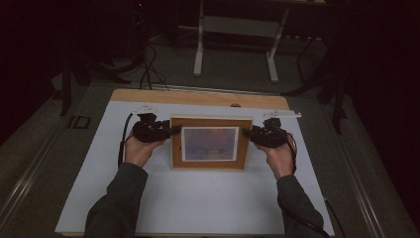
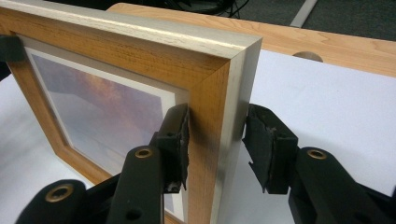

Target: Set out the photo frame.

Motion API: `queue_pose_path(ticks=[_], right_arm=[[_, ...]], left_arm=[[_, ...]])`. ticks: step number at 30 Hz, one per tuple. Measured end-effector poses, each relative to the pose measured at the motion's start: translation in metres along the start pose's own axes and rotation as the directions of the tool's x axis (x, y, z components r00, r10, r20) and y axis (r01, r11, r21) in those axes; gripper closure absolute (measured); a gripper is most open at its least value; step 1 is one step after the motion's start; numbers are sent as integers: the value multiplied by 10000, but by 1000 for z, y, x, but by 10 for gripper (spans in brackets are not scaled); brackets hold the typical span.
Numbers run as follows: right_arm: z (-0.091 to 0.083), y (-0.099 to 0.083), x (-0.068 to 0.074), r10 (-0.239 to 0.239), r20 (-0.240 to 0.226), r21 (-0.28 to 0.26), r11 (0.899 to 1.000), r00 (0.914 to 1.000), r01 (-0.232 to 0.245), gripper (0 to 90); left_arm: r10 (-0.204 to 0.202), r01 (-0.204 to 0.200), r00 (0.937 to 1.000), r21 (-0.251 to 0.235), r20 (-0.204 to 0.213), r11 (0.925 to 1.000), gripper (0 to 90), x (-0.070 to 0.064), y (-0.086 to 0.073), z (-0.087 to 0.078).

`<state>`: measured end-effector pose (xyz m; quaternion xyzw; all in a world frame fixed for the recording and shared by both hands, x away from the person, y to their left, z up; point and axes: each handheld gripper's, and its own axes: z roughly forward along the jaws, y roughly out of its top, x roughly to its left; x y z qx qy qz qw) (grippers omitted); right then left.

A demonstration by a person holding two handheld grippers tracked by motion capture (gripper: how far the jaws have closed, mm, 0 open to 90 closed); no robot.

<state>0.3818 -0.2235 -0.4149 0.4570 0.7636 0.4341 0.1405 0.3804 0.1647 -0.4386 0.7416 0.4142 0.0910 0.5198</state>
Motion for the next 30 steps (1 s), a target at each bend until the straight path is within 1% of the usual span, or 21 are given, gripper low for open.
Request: queue_pose_path(ticks=[6,12,14,16,17,20,27,30], right_arm=[[-4,1,0,-40,-66,-46,10000,10000,40,591],[-8,1,-2,-27,-67,-35,10000,10000,27,592],[-12,0,-4,-9,-64,-66,10000,10000,8,596],[-13,0,-5,3,-86,-88,10000,10000,-4,596],[-13,0,-5,3,-86,-88,10000,10000,-4,597],[-20,-1,-8,51,-169,-145,9999,9998,-54,618],[-30,-3,-11,-91,-310,-168,9998,9995,86,677],[-34,-5,-13,-137,-334,-166,9998,9993,132,712]], left_arm=[[36,-36,10000,-169,-37,9999,544,0,1,-7],[45,-47,10000,-210,-88,9998,555,0,1,-13],[33,-36,9999,-298,-120,9996,559,1,1,-18],[33,-36,9999,-298,-120,9996,560,1,1,-18],[57,-64,9998,-409,-189,9991,560,2,1,-24],[23,-35,9997,-511,-233,9987,568,3,1,-30],[-73,44,9991,-696,-414,9976,585,6,-2,-43],[-195,153,9983,-765,-540,9970,598,9,-4,-49]])
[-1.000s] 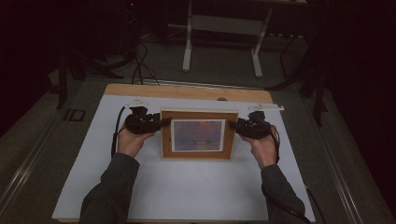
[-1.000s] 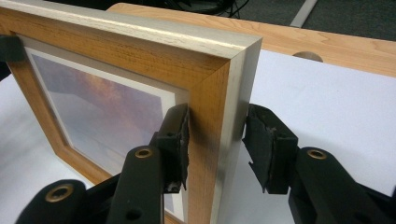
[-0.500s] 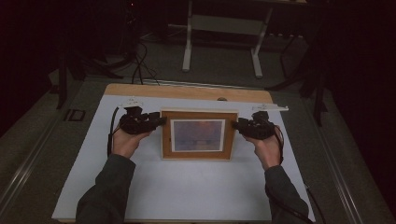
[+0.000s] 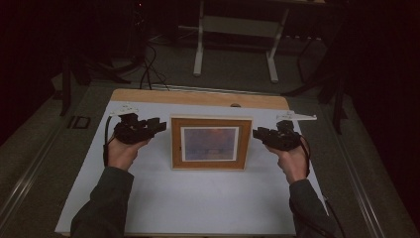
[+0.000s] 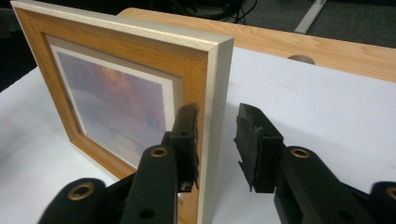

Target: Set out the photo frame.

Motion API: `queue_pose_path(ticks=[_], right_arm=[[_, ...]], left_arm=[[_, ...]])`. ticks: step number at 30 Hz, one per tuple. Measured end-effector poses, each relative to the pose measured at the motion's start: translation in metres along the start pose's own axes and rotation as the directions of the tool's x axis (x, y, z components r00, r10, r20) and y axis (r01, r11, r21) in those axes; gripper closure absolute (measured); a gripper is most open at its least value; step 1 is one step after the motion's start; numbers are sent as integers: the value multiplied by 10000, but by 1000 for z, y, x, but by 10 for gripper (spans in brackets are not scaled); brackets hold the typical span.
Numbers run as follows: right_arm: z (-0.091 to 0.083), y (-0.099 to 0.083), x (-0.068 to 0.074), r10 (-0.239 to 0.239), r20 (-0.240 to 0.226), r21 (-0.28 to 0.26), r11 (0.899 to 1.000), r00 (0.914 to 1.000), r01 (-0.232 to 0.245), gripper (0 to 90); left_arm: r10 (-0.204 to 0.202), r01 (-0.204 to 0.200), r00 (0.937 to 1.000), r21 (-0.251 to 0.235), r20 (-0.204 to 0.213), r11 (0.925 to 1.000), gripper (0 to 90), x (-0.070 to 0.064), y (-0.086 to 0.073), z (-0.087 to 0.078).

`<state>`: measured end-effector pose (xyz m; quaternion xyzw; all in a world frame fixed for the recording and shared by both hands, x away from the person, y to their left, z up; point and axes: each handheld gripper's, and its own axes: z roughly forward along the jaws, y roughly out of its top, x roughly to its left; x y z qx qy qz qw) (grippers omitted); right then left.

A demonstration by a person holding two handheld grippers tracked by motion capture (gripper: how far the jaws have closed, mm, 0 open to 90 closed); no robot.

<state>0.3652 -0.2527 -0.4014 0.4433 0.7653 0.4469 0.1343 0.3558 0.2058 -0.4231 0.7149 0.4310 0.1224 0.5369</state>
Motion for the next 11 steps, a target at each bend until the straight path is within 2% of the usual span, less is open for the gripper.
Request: queue_pose_path(ticks=[6,11], right_arm=[[-4,-6,-5,-33,96,121,9999,9999,32,806],[-5,-14,-11,-11,266,255,9997,9996,4,888]], left_arm=[[-176,172,9991,-95,-384,9998,646,7,-8,-14],[-253,255,9974,17,-668,9997,676,12,-19,-23]])
